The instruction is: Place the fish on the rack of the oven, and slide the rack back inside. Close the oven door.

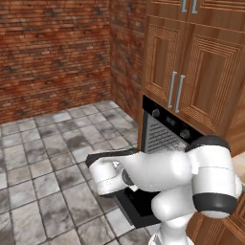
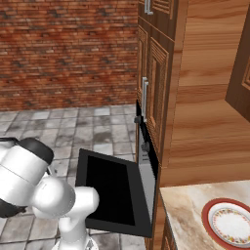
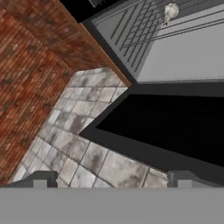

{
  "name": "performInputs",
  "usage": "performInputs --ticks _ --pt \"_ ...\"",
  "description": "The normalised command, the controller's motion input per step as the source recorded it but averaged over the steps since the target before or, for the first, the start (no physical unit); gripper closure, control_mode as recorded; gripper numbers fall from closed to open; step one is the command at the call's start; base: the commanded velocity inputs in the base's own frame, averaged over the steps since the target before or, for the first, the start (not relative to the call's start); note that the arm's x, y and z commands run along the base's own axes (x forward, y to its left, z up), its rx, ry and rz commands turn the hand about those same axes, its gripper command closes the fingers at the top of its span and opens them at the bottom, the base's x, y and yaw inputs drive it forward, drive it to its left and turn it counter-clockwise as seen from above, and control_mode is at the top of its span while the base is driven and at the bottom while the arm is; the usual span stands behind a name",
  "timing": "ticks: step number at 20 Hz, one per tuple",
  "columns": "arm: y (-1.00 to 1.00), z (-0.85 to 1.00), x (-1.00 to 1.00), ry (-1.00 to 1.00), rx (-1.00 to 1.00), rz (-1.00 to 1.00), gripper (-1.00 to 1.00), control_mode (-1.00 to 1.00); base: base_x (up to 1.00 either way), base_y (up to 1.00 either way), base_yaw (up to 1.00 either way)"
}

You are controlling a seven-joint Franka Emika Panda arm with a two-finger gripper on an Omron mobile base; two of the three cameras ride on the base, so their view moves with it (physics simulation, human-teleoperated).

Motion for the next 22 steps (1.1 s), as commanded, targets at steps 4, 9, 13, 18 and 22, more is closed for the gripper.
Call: performInputs --ticks 4,9,13,18,22 --pt "1.0 0.0 -0.74 0.0 -0.21 0.0 -1.0 -1.0 0.0 0.0 0.0" --pt "1.0 -0.09 -0.82 -0.05 -0.19 -0.01 -1.0 -1.0 0.0 0.0 0.0" --pt "1.0 -0.35 -0.78 -0.11 -0.19 -0.03 -1.0 -1.0 0.0 0.0 0.0" --pt "0.88 -0.47 -0.87 -0.25 -0.21 -0.04 -1.0 -1.0 0.0 0.0 0.0" --pt "0.67 -0.56 -1.0 -0.43 -0.19 -0.03 -1.0 -1.0 0.0 0.0 0.0"
